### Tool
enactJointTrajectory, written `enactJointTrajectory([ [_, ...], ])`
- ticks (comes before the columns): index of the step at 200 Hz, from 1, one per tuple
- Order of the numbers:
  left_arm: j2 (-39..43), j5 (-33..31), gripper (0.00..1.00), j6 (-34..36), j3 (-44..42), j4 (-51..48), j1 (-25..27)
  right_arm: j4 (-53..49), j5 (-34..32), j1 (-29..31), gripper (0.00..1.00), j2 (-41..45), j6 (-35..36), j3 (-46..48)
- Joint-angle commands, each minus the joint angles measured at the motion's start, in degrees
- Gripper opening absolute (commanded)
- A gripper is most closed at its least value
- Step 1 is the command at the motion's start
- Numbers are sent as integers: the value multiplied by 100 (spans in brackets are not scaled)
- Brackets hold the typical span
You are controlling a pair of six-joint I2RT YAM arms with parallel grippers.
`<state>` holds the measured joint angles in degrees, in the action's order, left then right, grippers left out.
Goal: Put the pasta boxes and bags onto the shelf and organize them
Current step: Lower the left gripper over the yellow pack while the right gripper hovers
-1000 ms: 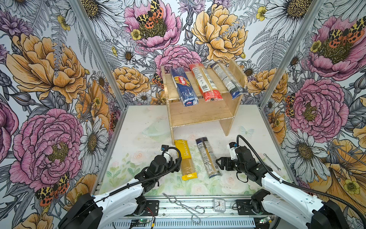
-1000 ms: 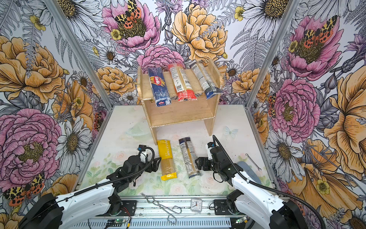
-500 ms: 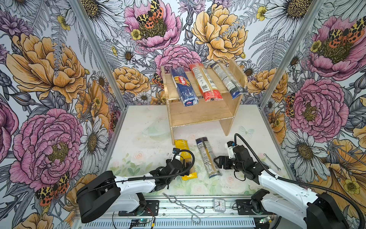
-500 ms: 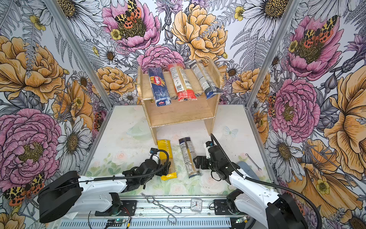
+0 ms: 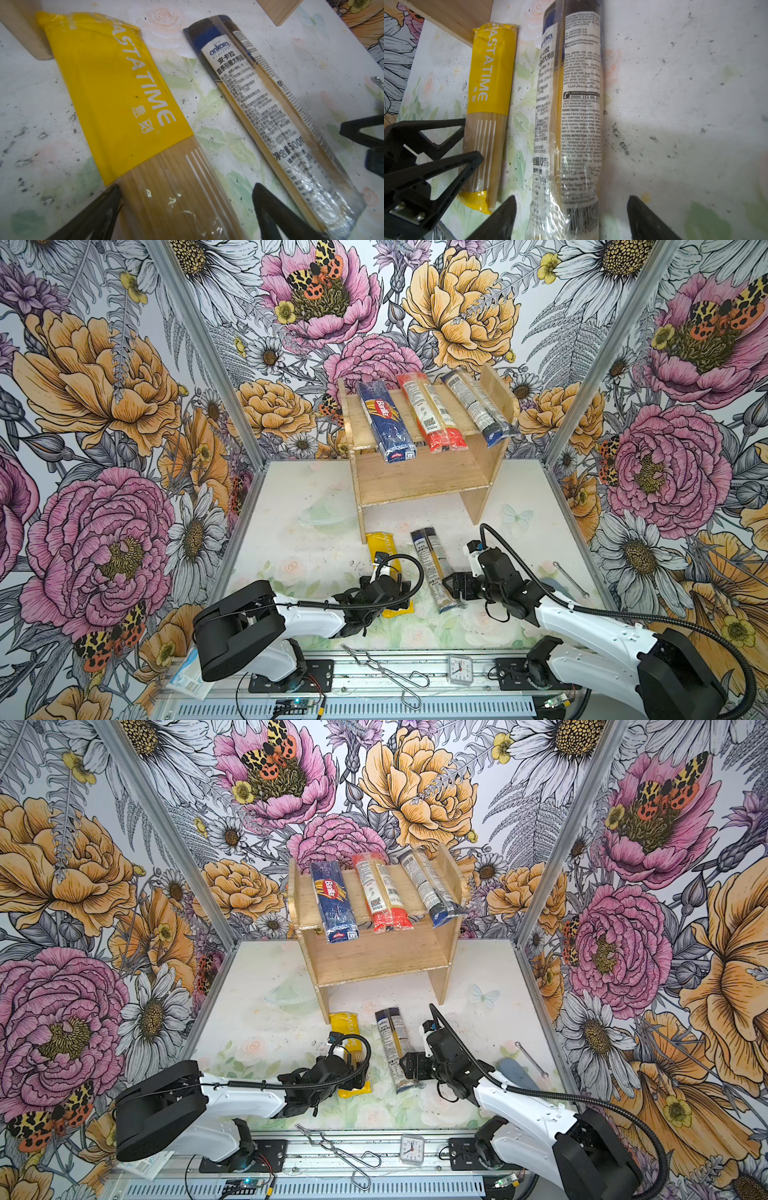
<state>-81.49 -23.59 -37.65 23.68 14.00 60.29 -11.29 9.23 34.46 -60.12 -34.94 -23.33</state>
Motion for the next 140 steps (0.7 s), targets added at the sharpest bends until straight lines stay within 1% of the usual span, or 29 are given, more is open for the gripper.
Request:
enactJointTrajectory([
  [1, -42, -42, 99, -481, 86, -62, 102, 119, -228, 61, 85, -18, -61, -80],
  [55, -141, -753, 99, -1480, 657, -1791, 714, 135, -321, 107, 85, 16, -110, -60],
  [95, -348, -812, 99, -2176, 614, -1972, 794, 128, -334, 106, 85, 112, -109, 2],
  [110, -447, -935, 99, -2408, 726, -2307, 790, 121, -365, 108, 85, 206, -109, 36],
  [140, -727, -934, 99, -2566, 987, -2715, 784, 120, -427, 105, 85, 357, -110, 114],
])
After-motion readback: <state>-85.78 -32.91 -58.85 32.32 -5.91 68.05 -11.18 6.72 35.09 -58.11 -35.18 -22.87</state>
